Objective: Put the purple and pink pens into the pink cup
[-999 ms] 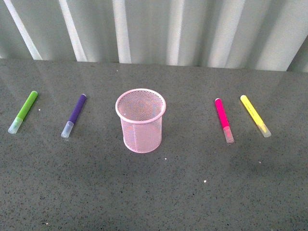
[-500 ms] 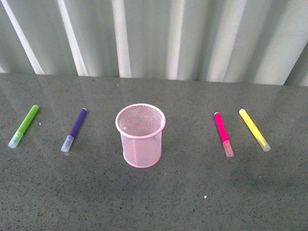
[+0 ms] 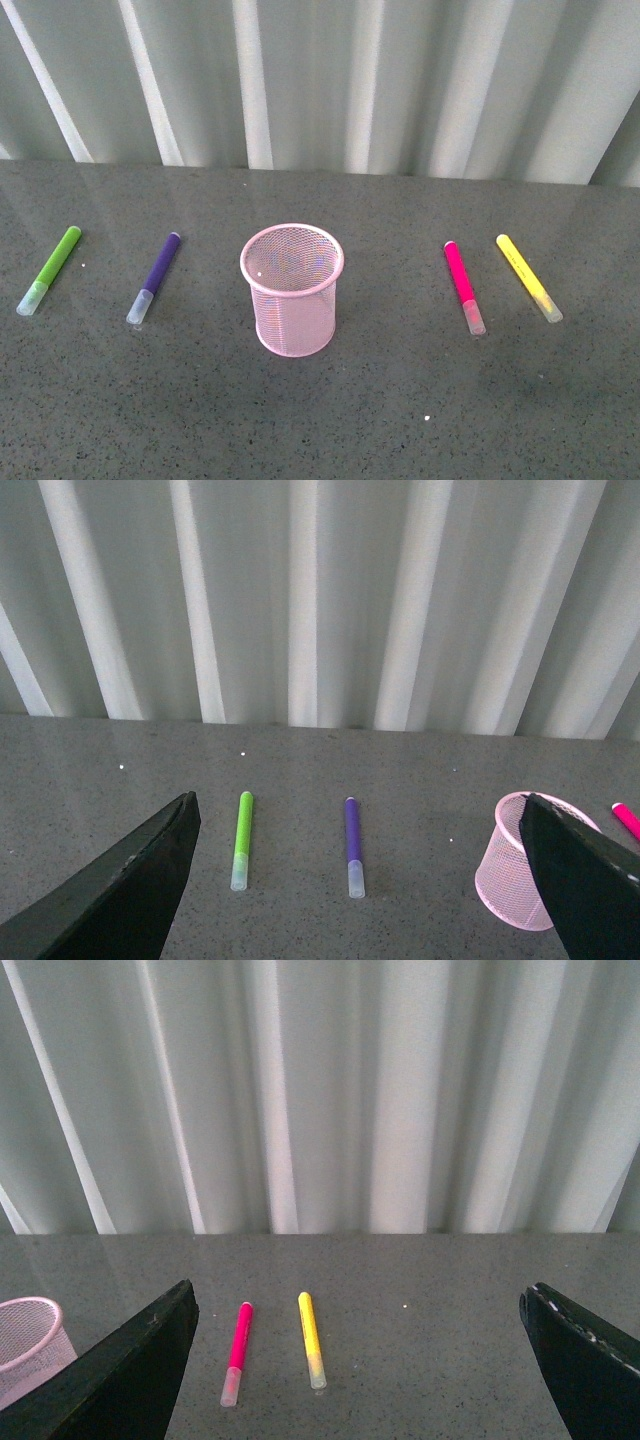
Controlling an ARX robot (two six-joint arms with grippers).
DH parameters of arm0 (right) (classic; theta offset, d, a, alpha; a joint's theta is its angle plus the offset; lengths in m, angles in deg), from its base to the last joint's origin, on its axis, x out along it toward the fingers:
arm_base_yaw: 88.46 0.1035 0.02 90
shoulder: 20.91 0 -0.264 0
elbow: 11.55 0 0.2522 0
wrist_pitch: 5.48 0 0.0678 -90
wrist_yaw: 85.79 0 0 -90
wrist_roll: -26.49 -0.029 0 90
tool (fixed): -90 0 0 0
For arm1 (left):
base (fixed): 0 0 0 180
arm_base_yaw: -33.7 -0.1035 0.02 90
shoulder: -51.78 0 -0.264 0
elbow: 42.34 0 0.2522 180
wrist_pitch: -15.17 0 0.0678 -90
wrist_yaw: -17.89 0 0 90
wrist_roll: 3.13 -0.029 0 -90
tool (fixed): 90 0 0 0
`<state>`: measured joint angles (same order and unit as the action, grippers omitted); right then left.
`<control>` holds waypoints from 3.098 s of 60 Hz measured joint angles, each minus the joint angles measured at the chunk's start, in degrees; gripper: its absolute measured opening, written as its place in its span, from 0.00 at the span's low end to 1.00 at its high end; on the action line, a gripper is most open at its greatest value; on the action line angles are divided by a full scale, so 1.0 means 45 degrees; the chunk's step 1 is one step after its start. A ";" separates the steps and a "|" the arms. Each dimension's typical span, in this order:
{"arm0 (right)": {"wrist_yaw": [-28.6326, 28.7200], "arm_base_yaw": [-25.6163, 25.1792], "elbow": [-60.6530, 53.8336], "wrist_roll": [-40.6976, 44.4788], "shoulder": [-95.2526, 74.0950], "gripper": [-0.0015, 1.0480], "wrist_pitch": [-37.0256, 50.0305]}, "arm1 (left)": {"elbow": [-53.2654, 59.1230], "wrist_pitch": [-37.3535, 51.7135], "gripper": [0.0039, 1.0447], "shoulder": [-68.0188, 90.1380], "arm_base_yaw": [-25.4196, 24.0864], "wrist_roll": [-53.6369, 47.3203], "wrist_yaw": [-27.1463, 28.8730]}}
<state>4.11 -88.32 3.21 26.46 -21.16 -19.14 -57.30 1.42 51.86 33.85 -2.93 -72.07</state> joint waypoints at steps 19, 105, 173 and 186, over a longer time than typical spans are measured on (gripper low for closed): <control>-0.0005 0.0000 0.0000 -0.0005 0.0000 0.93 0.0000 | -0.1331 -0.2909 0.94 0.3147 0.0962 0.3274 0.3385; 0.0000 0.0000 0.0000 0.0000 0.0000 0.93 -0.0005 | -1.6582 -0.2035 0.94 2.6933 0.0709 -0.1107 -0.0491; 0.0000 0.0000 0.0000 0.0000 0.0000 0.93 -0.0005 | -1.9336 -0.2409 0.93 3.0430 0.0986 -0.1564 0.0209; 0.0000 0.0000 0.0000 0.0000 0.0000 0.93 -0.0005 | -1.9244 -0.2283 0.56 3.0435 0.1185 -0.1661 0.0291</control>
<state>4.11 -88.32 3.21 26.46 -21.16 -19.16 -143.89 -8.85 188.81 39.18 -10.40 -70.76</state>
